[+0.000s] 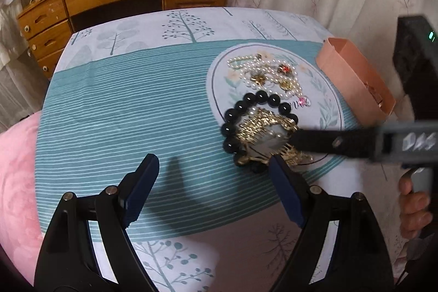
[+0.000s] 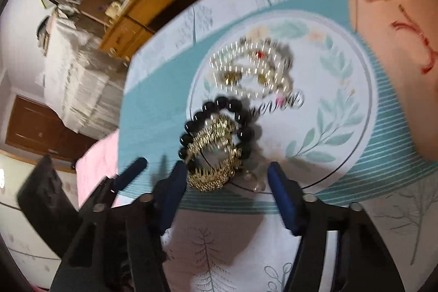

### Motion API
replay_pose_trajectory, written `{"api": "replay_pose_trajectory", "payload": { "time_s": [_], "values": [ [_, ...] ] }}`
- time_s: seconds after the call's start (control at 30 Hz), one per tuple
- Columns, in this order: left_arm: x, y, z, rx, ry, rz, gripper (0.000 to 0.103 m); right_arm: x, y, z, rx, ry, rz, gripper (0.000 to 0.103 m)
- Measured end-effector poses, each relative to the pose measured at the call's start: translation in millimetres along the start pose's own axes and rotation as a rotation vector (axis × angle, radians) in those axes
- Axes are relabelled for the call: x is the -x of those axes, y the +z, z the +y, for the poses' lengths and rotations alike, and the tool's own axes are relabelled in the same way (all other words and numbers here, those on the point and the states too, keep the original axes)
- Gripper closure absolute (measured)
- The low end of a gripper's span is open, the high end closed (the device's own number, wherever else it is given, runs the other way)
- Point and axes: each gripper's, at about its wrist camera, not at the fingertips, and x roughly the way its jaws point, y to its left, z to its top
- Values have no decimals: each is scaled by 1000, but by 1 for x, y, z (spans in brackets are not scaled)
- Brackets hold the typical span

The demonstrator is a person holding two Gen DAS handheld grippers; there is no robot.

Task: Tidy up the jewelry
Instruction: 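Move both tools back over the plate toward the black bead bracelet, then grasp the black bead bracelet with the left tool while the right tool grasps the gold clip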

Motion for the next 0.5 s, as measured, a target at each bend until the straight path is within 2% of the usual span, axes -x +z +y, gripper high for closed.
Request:
{"api": "replay_pose_trajectory", "payload": {
  "time_s": [0.03, 0.1, 0.27, 0.33, 0.5],
  "values": [
    [0, 1, 5, 14, -14, -7, 22, -6, -1, 4, 5, -12, 13, 61],
    [-1, 3, 12, 38, -43, -19, 22, -14, -1, 8, -1, -26, 21, 71],
    [-7, 12, 24, 93, -88, -35, 26, -22, 0, 15, -16, -11, 21, 88],
    [-10, 15, 25, 106, -95, -35, 30, -18, 4, 17, -6, -15, 5, 92],
    [-19, 17, 12, 77, -74, -13, 44, -7, 10, 23, 38, -51, -5, 94]
  ]
}}
